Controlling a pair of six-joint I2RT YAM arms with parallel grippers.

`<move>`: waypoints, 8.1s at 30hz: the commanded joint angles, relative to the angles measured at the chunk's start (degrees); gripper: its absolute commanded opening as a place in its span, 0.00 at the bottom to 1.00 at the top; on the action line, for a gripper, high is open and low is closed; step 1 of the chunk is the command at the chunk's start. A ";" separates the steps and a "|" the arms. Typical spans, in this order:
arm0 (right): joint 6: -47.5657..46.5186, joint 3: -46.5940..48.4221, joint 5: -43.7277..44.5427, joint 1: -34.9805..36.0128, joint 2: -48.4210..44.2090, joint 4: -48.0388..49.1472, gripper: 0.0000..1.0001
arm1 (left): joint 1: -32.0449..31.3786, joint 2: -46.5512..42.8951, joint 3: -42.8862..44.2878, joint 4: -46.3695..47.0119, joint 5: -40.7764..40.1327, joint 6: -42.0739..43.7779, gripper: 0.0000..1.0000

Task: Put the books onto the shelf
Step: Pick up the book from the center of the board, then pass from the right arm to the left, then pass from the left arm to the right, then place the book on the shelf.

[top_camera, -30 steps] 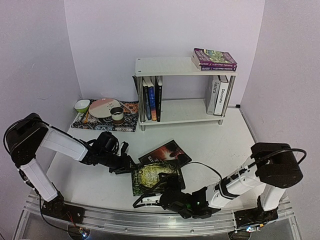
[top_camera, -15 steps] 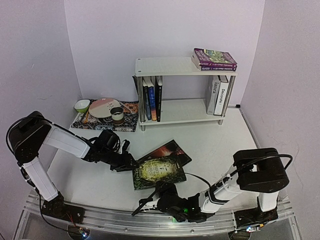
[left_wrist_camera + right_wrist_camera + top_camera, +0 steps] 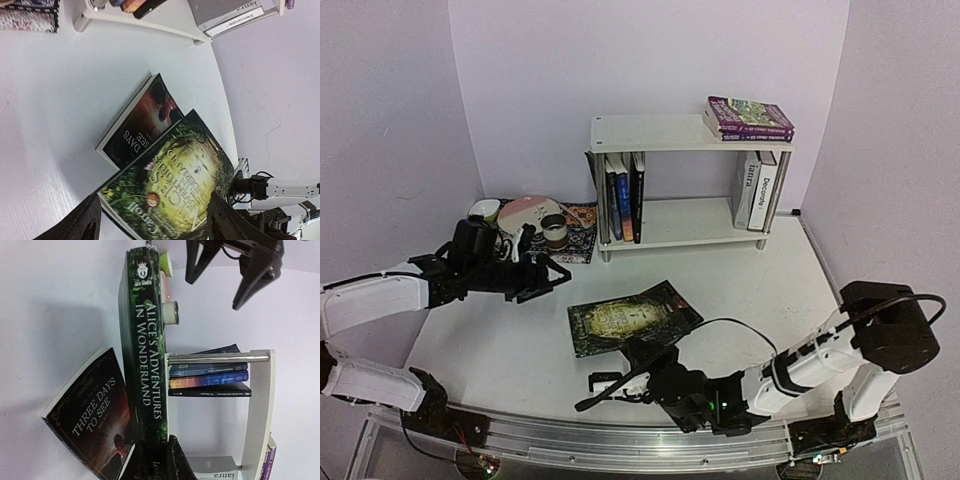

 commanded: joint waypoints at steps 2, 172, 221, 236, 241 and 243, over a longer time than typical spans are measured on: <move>9.95 1.60 1.67 -0.82 -11.49 -2.19 0.00 | 1.37 -6.45 7.83 -14.92 -5.85 5.60 0.76; 69.54 1.41 -23.34 -36.72 -25.33 -2.53 0.00 | 3.58 0.84 14.19 1.67 -12.63 12.83 0.92; 63.08 39.98 -34.98 -45.02 22.32 6.07 0.03 | 16.10 58.48 69.41 0.78 10.50 5.09 0.49; 62.42 43.79 -38.28 -43.01 25.80 1.59 0.19 | 15.69 60.79 73.65 0.78 13.17 3.86 0.48; 63.11 42.57 -37.40 -42.59 25.00 1.44 0.29 | 15.55 61.39 74.75 0.78 13.73 3.45 0.47; 63.25 41.19 -37.14 -42.58 23.92 1.47 0.32 | 15.40 61.73 75.22 0.77 14.01 3.30 0.47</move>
